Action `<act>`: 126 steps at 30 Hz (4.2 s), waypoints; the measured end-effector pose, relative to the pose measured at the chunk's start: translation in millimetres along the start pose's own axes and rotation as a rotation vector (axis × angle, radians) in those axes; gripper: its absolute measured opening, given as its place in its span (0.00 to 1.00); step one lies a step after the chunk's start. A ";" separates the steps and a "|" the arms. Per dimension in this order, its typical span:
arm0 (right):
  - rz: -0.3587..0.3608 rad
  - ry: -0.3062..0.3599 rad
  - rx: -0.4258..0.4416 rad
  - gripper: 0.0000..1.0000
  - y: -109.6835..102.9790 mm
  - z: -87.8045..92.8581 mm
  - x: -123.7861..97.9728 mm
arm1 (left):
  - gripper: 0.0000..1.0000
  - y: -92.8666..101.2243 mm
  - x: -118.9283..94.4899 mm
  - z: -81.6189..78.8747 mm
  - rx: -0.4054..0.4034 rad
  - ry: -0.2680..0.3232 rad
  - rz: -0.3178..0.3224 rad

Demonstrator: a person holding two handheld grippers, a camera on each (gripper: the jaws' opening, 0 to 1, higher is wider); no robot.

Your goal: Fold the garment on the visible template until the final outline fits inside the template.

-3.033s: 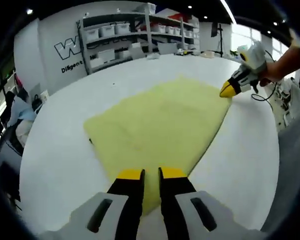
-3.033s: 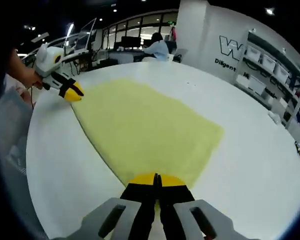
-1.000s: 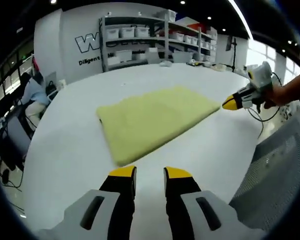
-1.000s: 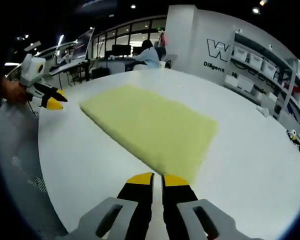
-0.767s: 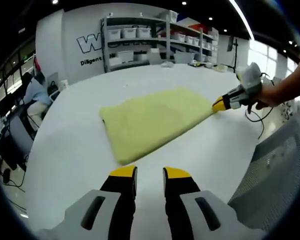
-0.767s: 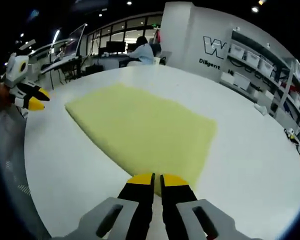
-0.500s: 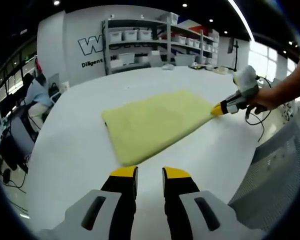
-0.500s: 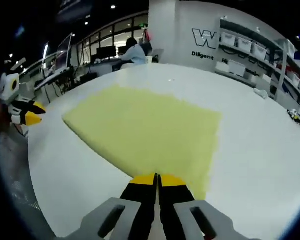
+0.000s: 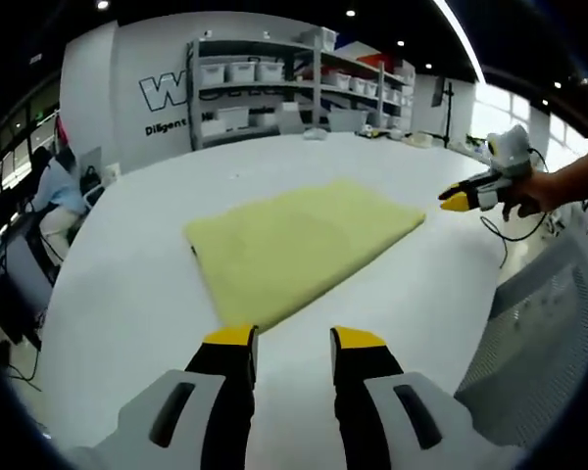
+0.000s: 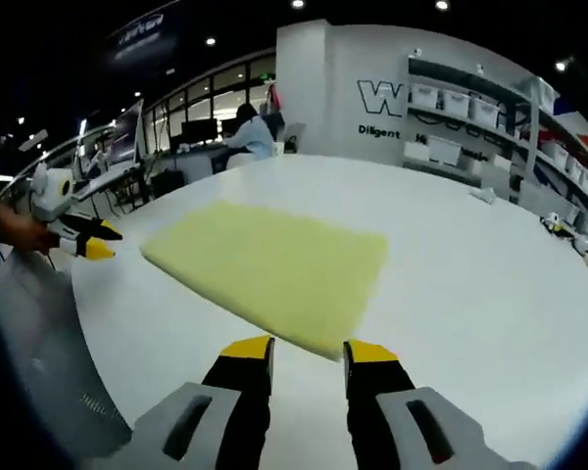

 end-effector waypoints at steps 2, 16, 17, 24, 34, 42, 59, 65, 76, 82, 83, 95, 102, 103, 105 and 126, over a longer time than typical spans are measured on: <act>-0.010 -0.021 -0.059 0.51 -3.6 5.6 -2.6 | 0.40 1.1 4.9 0.3 0.009 0.011 0.020; -0.066 0.002 -0.059 0.99 -29.6 -10.0 -0.9 | 0.89 -11.4 -9.1 -0.2 0.015 0.011 -0.013; -0.060 0.008 -0.057 0.99 -28.5 -15.1 -0.3 | 0.90 -12.4 -10.4 0.3 0.012 0.008 -0.017; -0.038 0.043 0.000 0.99 -23.0 -24.2 2.2 | 0.99 -23.9 -25.1 6.5 -0.080 0.017 -0.039; -0.010 0.008 0.034 0.99 -18.7 -0.2 -8.2 | 0.99 -24.6 -20.7 -0.3 -0.065 0.013 -0.030; -0.004 0.004 0.054 0.99 -18.2 5.2 -13.0 | 0.99 -17.6 -23.6 2.8 -0.055 0.002 -0.012; -0.013 0.006 0.049 0.99 -19.8 -0.9 -10.6 | 0.99 -14.9 -26.6 5.4 -0.045 0.000 -0.005; -0.016 0.011 0.043 0.99 -20.2 -6.0 -11.1 | 0.99 -15.3 -26.0 4.7 -0.047 0.004 -0.003; -0.044 -0.002 0.028 0.99 -29.0 -5.4 -4.4 | 0.97 -11.1 -29.7 -0.6 -0.035 0.016 -0.002; -0.061 -0.031 0.019 0.99 -34.8 3.0 -4.5 | 0.98 -12.1 -31.0 -1.5 -0.060 0.019 0.003; -0.062 -0.033 0.017 0.99 -35.1 3.3 -5.0 | 0.98 -11.4 -31.0 -1.5 -0.059 0.021 0.003; -0.049 -0.019 0.039 0.99 -31.9 -2.1 -11.1 | 0.97 -3.9 -28.4 -5.2 -0.041 0.042 0.017; -0.050 -0.019 0.041 0.99 -32.2 1.1 -12.8 | 0.97 -5.9 -31.0 -4.1 -0.045 0.036 0.007; -0.050 -0.016 0.042 0.99 -32.8 0.9 -13.3 | 0.97 -5.5 -31.0 -4.1 -0.045 0.035 0.007; -0.052 -0.014 0.042 0.99 -33.7 1.1 -13.7 | 0.96 -4.8 -30.8 -4.5 -0.043 0.034 0.006; -0.030 -0.005 0.061 0.99 -16.6 15.8 -31.8 | 0.95 8.0 -22.6 1.8 -0.016 -0.026 0.015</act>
Point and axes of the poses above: the point that each gripper's makers call its tool centre point, and the gripper's own axes: x roughly forward along the fingers, y roughly to its right, z roughly out of its underside, the point moved 2 cm from there along -x, roughly backward along the fingers, and after that the axes turned 2 degrees about -x, right-handed, at the moved point
